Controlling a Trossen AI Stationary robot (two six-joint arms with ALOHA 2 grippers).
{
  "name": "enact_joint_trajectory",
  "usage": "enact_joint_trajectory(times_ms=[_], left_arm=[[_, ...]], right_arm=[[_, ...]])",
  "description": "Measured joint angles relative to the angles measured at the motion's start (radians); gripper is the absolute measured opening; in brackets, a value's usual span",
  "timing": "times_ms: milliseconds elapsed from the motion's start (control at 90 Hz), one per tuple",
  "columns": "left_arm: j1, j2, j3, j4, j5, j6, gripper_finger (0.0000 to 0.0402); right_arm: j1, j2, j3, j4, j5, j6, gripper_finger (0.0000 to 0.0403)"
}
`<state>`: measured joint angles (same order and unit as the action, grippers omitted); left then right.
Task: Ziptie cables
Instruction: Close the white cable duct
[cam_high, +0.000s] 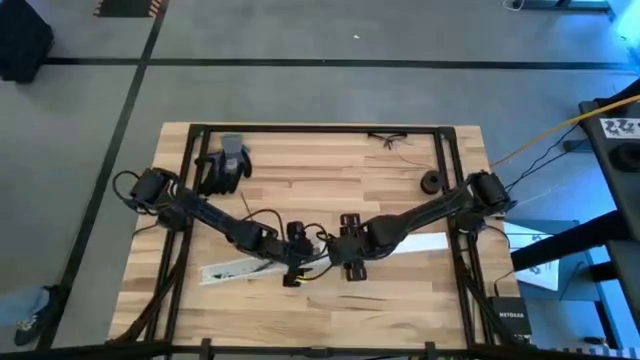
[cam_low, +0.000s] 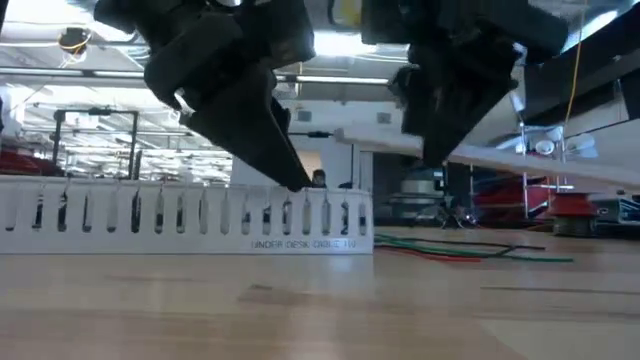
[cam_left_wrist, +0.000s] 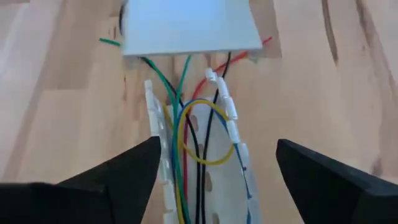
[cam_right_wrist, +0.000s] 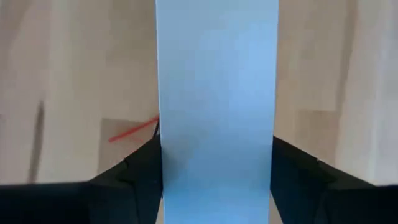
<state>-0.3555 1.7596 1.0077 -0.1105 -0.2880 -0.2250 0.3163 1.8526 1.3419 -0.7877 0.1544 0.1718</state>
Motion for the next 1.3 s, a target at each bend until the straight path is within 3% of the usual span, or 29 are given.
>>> enact_joint_trajectory(times_ms=[356,689,1078,1300], left_arm=[[-0.083,-0.059,0.002,-0.047,-0.018,-0.082,0.0315],[-0.117,0.017,-0.042,-0.039,-0.188,-0.196,0.0315],[-0.026,0.098,-0.048,0.127,-0.206,-0.222,0.0315],[-0.023,0.101,-0.051,0.156,-0.222,-0.245,0.0315]], right_arm=[[-0.155,0.015,-0.023,0.125,-0.219,-0.132,0.0230],[-0.173,0.092,-0.024,0.129,-0.349,-0.178,0.0230],[-0.159,0.095,-0.023,0.102,-0.352,-0.109,0.0230],[-0.127,0.096,-0.022,0.111,-0.316,0.053,0.0230]])
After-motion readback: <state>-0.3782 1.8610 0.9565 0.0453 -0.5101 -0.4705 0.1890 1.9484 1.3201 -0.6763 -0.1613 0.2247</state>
